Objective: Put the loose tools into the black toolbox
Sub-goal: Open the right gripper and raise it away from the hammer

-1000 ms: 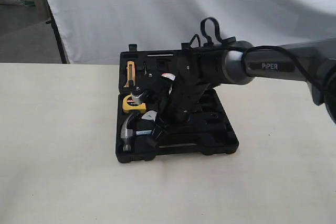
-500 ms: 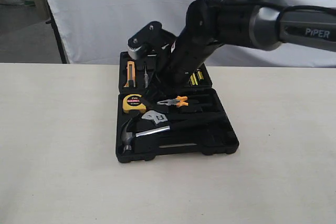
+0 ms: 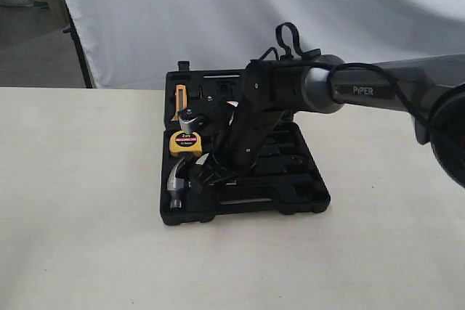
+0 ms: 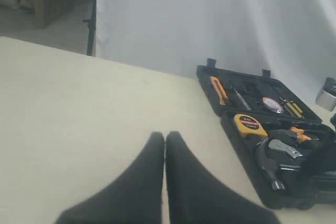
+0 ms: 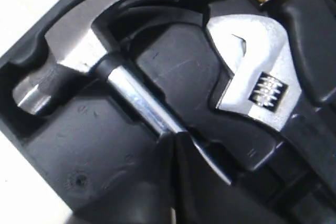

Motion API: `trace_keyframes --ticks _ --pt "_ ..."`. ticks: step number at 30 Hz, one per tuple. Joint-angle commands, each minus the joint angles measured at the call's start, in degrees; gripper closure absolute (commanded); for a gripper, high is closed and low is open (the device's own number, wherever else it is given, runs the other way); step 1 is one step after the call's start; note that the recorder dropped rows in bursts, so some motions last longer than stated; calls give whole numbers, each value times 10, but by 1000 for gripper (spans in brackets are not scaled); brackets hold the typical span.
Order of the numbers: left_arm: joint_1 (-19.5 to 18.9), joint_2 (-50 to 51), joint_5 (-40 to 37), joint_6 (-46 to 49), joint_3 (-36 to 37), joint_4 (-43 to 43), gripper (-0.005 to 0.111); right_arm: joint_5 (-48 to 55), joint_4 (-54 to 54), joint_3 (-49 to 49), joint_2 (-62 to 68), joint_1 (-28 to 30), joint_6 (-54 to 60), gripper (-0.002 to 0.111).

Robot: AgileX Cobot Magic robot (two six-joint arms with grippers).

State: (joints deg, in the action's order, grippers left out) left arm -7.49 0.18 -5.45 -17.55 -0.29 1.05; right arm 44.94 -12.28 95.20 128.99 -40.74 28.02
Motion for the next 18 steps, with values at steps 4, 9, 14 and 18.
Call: trace_keyframes --ticks 4,9,14,18 --pt "-15 -2 4 -3 -2 3 106 26 14 -20 -89 0 -2 109" --pt "-15 -2 4 -3 -2 3 106 -43 7 -20 -172 0 -2 109" --pt "-15 -2 4 -3 -2 3 106 -72 1 -20 -162 0 -2 109" --pt "-15 -2 4 -3 -2 3 106 -68 1 -20 -88 0 -2 109"
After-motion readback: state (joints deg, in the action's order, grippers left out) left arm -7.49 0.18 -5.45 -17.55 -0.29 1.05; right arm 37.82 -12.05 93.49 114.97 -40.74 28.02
